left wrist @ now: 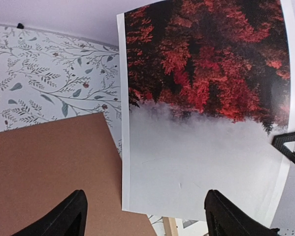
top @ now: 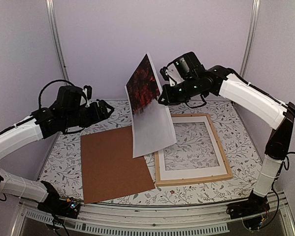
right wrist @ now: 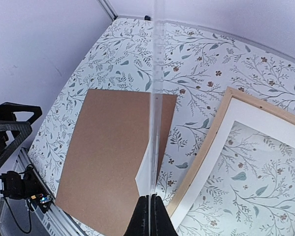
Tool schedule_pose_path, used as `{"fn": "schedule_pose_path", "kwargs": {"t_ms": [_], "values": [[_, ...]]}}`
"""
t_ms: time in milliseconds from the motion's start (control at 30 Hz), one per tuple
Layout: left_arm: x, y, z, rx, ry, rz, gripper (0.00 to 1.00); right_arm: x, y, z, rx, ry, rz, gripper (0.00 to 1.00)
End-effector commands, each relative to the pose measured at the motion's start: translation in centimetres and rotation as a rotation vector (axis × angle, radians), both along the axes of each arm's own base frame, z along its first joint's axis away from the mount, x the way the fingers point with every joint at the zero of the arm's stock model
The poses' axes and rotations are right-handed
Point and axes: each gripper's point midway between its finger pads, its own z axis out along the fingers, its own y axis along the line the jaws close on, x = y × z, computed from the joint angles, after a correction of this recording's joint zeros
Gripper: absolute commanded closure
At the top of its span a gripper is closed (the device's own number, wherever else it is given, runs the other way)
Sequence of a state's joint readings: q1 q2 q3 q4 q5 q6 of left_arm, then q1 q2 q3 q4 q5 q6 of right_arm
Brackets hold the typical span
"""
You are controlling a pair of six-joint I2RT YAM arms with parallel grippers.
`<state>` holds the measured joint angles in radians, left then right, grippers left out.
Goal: Put the photo into the frame
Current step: Turn over the photo.
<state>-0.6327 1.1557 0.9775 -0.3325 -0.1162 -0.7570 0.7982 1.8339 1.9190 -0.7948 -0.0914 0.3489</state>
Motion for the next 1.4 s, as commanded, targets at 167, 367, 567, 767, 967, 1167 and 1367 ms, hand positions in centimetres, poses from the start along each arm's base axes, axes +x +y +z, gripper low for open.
{"fn": "schedule_pose_path", "kwargs": {"t_ms": [167, 367, 567, 767, 967, 1167, 1367], "values": [[0.4, -5.5, 2.4, -0.084, -0.064, -0.136, 0.15, 0.4, -2.2, 1.4, -0.174, -0.113, -0.121, 1.0], [0.1, -8.8, 4.5, -0.163, -0.109, -0.202, 0.15, -0.1, -0.2, 0.6, -0.168, -0.111, -0.084, 0.97], [0.2, -11.4, 6.8, -0.216, -0.159, -0.24, 0.15, -1.2, 2.4, -0.1, -0.135, -0.1, -0.02, 0.95], [1.0, -12.4, 8.2, -0.244, -0.181, -0.228, 0.14, -2.0, 4.3, -0.9, -0.12, -0.093, 0.017, 0.94], [1.8, -12.2, 8.1, -0.246, -0.177, -0.183, 0.1, -2.6, 6.0, -1.7, -0.094, -0.082, 0.043, 0.93], [2.2, -11.8, 7.0, -0.217, -0.15, -0.148, 0.1, -3.0, 7.2, -3.1, -0.094, -0.06, 0.063, 0.92], [3.0, -11.1, 6.2, -0.195, -0.151, -0.105, 0.12, -3.2, 7.7, -3.7, -0.099, -0.057, 0.058, 0.91]]}}
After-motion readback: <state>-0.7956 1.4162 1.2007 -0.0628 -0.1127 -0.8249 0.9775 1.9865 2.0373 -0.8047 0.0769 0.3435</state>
